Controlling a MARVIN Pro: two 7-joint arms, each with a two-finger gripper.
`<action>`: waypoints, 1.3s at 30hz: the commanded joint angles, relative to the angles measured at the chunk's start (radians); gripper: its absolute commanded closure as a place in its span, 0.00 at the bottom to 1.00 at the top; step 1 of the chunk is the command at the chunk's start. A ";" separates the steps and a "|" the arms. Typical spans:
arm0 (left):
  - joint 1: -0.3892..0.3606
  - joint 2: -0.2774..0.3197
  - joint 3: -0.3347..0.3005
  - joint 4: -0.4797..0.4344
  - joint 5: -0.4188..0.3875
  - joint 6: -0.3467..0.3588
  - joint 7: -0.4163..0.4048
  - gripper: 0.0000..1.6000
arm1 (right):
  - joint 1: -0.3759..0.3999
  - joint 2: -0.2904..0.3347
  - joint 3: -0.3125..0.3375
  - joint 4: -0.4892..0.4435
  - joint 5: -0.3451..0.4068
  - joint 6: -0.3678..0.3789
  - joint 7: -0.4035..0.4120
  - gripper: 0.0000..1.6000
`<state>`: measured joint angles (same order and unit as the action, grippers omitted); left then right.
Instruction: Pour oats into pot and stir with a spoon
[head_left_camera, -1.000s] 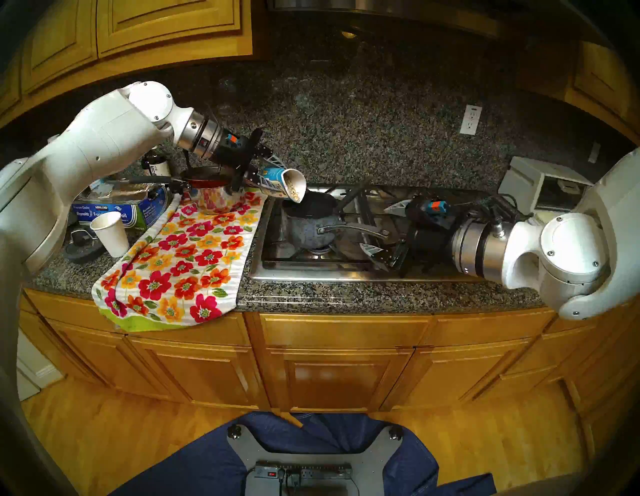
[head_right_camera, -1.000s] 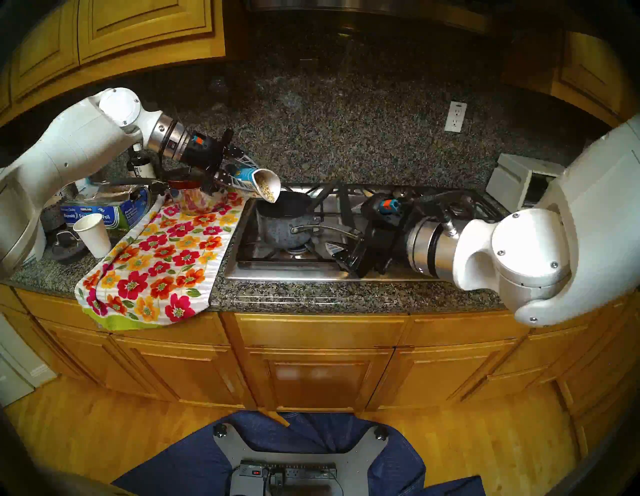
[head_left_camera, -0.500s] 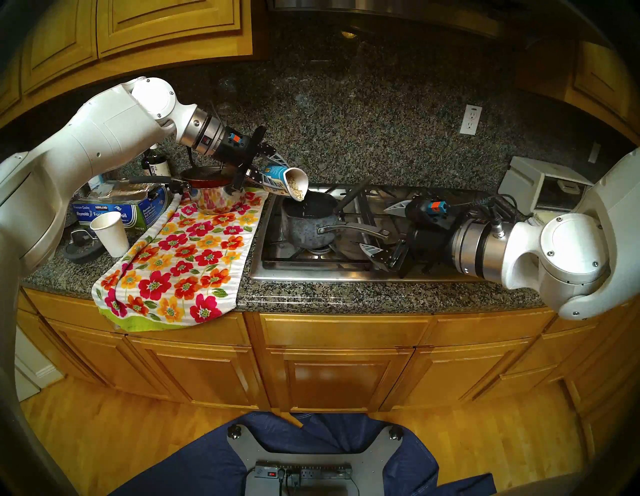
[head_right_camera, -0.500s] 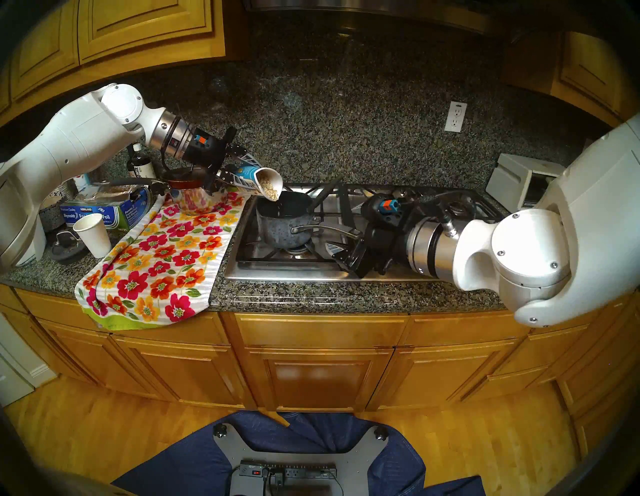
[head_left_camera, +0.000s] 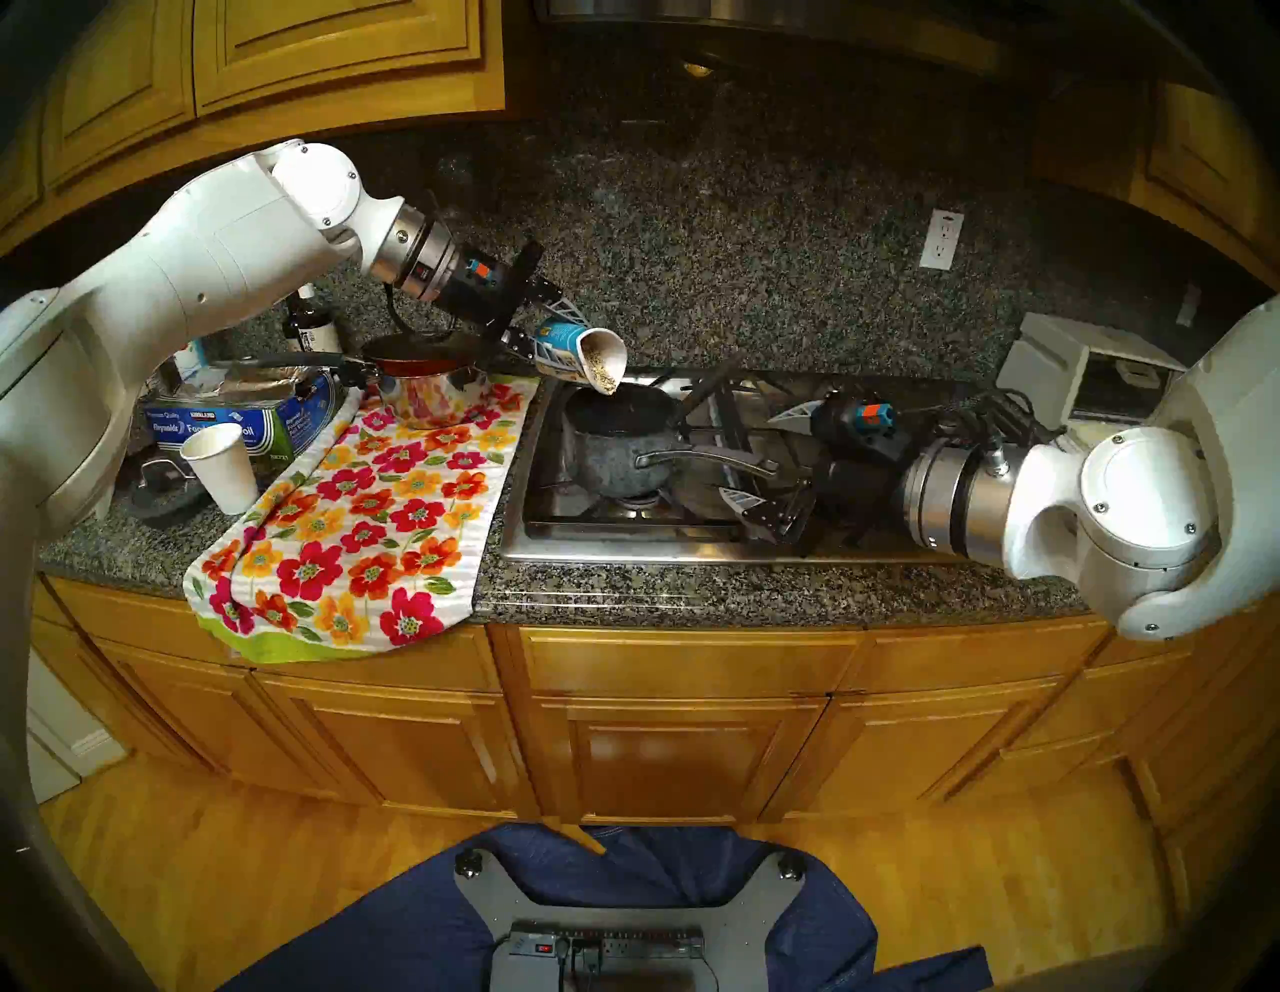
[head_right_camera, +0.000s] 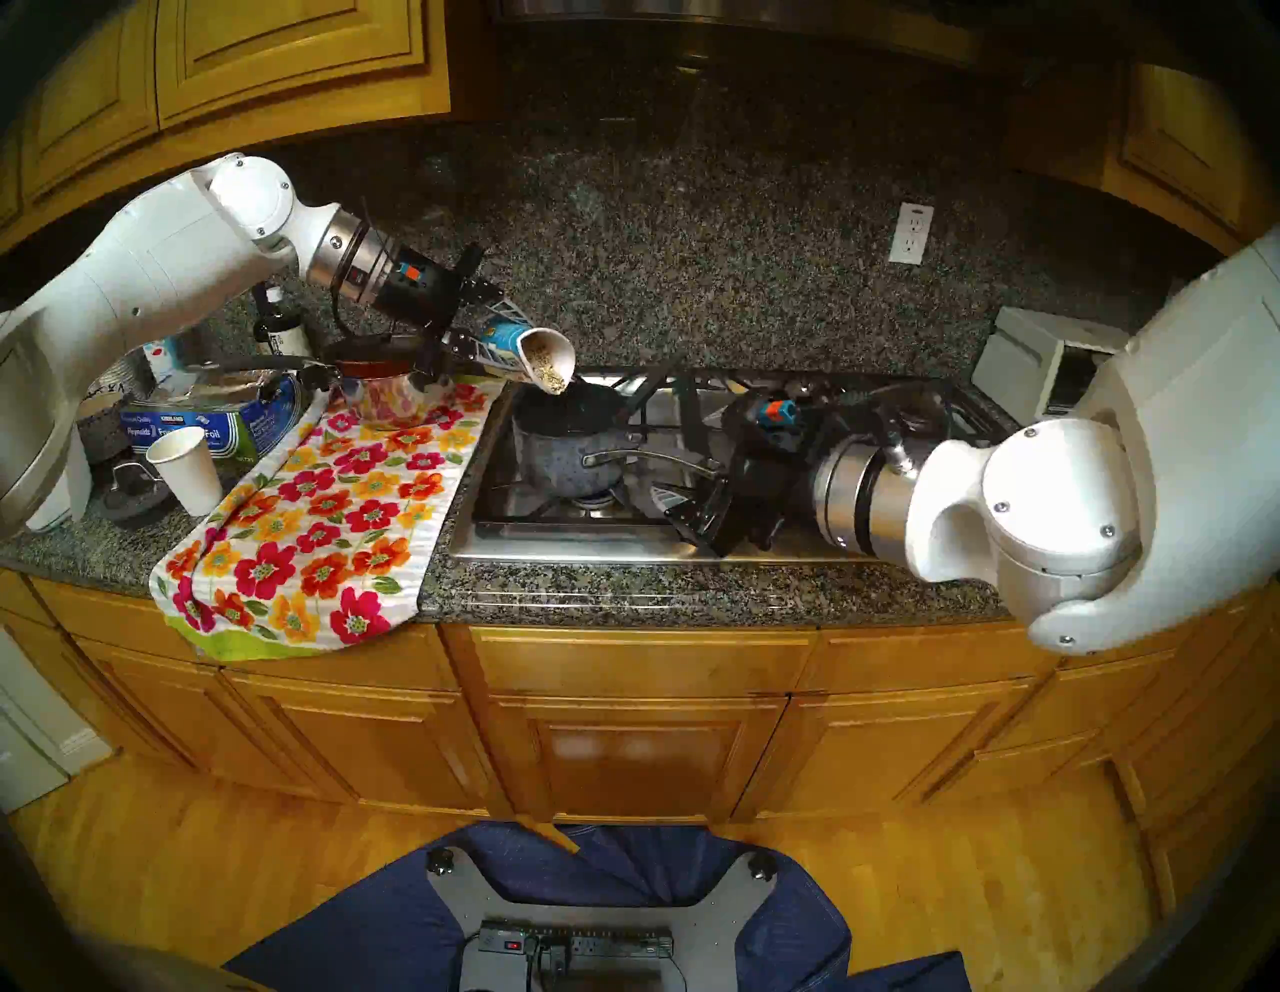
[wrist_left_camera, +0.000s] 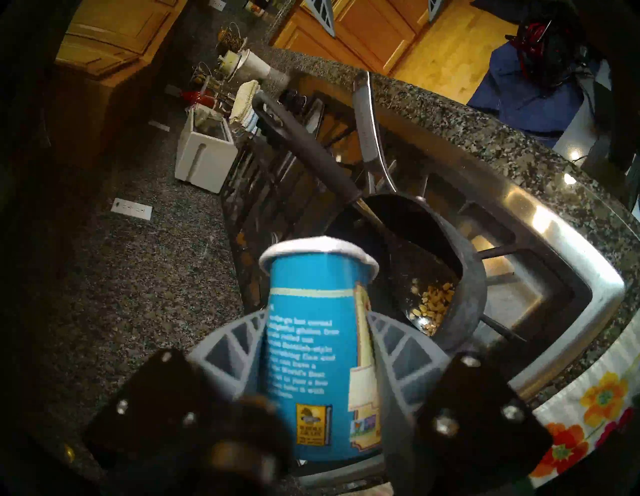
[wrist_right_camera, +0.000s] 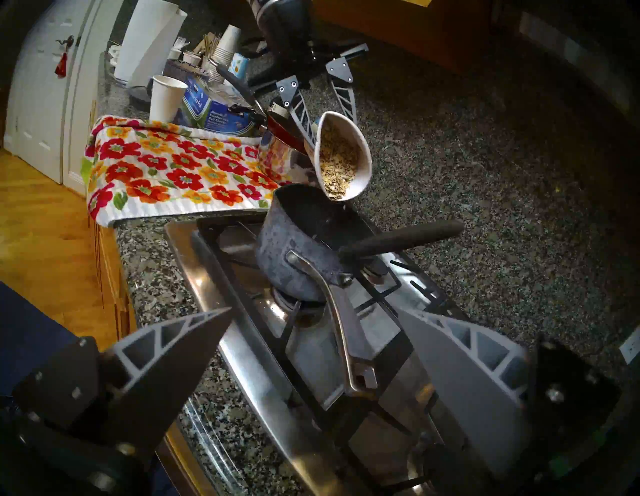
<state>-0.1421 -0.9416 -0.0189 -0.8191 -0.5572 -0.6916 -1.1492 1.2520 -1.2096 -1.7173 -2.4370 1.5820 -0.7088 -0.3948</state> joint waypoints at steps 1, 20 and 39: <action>-0.077 0.005 0.005 0.009 0.001 -0.017 -0.093 0.74 | 0.014 0.000 0.004 0.010 0.000 -0.003 -0.004 0.00; -0.111 0.000 0.087 0.030 0.040 -0.081 -0.038 0.73 | 0.011 0.000 0.004 0.010 0.000 -0.003 -0.004 0.00; -0.147 -0.016 0.168 0.032 0.112 -0.164 0.047 0.72 | 0.009 0.000 0.004 0.010 0.000 -0.003 -0.004 0.00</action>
<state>-0.2139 -0.9468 0.1440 -0.7840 -0.4533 -0.8290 -1.0095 1.2473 -1.2096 -1.7172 -2.4369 1.5820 -0.7088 -0.3949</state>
